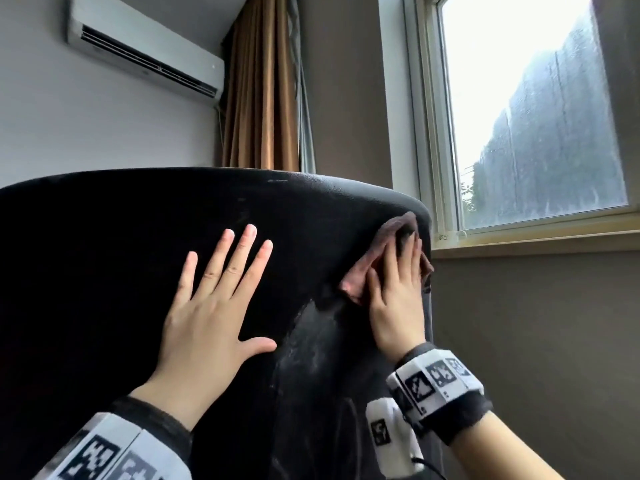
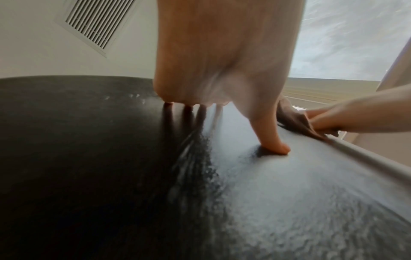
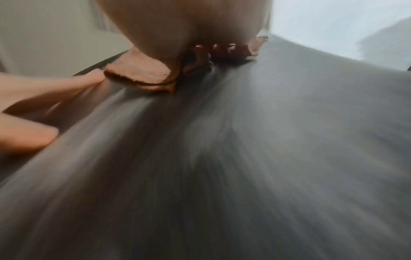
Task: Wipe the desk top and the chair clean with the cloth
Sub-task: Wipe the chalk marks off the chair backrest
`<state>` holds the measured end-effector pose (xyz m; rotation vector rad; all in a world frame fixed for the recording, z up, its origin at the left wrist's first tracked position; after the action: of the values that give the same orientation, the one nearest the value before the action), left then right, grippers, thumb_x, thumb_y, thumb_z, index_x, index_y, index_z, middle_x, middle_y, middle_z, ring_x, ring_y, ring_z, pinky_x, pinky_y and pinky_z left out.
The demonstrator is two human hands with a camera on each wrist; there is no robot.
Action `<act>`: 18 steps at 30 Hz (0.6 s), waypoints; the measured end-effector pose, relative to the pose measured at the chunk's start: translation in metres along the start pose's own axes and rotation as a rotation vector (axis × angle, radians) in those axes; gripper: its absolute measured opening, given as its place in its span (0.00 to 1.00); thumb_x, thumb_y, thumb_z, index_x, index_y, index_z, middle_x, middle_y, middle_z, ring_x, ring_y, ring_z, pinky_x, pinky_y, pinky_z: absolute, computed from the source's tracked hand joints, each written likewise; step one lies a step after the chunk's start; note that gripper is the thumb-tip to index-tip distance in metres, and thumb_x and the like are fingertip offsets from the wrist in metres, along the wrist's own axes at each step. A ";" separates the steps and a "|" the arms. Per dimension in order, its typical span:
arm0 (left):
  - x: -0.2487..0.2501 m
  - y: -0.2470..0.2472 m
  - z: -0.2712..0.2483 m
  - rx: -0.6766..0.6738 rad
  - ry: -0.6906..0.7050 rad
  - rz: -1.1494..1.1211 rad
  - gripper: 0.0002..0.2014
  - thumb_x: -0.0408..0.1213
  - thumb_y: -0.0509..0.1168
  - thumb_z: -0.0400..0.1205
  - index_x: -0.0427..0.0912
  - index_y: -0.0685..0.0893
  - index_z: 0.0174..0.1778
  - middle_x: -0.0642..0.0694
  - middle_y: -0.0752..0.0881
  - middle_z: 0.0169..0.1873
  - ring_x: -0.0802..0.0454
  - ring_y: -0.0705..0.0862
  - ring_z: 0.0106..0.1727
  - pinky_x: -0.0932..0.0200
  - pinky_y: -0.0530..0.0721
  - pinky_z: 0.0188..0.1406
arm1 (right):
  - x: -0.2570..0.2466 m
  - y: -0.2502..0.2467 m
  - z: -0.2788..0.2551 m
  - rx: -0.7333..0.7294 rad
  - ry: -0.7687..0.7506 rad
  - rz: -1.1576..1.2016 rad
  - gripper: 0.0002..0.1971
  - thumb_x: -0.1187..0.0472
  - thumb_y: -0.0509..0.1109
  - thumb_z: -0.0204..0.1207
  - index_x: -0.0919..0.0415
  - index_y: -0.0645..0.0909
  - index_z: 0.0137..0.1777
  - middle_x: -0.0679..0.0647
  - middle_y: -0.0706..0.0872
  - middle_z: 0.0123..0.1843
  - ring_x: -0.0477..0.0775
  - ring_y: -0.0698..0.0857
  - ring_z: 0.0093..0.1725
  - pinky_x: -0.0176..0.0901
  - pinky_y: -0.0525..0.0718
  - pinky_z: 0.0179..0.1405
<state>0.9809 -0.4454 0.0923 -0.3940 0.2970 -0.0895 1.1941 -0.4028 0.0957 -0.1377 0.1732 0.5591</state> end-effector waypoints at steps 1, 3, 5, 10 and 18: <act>0.003 -0.001 0.000 0.006 0.008 -0.002 0.64 0.63 0.77 0.53 0.45 0.55 0.83 0.45 0.53 0.84 0.46 0.51 0.83 0.46 0.42 0.79 | 0.012 -0.005 0.013 0.027 0.118 0.065 0.30 0.55 0.51 0.83 0.58 0.44 0.82 0.58 0.40 0.83 0.55 0.38 0.82 0.43 0.34 0.79; 0.008 -0.001 0.001 0.025 0.023 -0.005 0.63 0.62 0.77 0.53 0.44 0.57 0.83 0.44 0.54 0.83 0.46 0.52 0.83 0.46 0.42 0.79 | 0.026 -0.004 0.016 0.072 0.318 0.120 0.31 0.64 0.52 0.82 0.68 0.43 0.81 0.65 0.40 0.83 0.61 0.38 0.82 0.41 0.33 0.77; 0.012 -0.001 0.001 0.041 0.034 -0.016 0.63 0.61 0.79 0.53 0.44 0.58 0.83 0.44 0.54 0.83 0.46 0.53 0.83 0.46 0.43 0.79 | 0.001 0.005 -0.015 0.105 0.279 0.108 0.35 0.67 0.49 0.75 0.75 0.41 0.80 0.72 0.43 0.81 0.69 0.43 0.82 0.47 0.38 0.80; 0.016 0.001 0.003 0.045 0.046 -0.016 0.64 0.62 0.79 0.53 0.43 0.58 0.83 0.44 0.55 0.83 0.46 0.53 0.83 0.46 0.43 0.79 | -0.041 0.036 -0.104 -0.105 -0.105 0.030 0.31 0.55 0.49 0.83 0.54 0.43 0.83 0.56 0.42 0.85 0.60 0.42 0.83 0.53 0.47 0.79; 0.014 0.011 0.002 -0.064 0.074 0.062 0.76 0.65 0.80 0.38 0.42 0.56 0.83 0.40 0.52 0.83 0.44 0.52 0.83 0.44 0.42 0.78 | -0.046 0.033 -0.054 -0.019 -0.085 0.036 0.31 0.61 0.53 0.81 0.60 0.47 0.82 0.59 0.46 0.84 0.60 0.42 0.83 0.54 0.48 0.81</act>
<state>0.9948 -0.4367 0.0864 -0.4452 0.3856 -0.0343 1.1309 -0.4088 0.0492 -0.1292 0.0882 0.6013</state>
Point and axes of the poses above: each hand's wrist, its own z-axis towards the middle knuckle, its own y-axis out of the palm, x = y × z, the point moved 9 cm from there along z, towards the middle knuckle
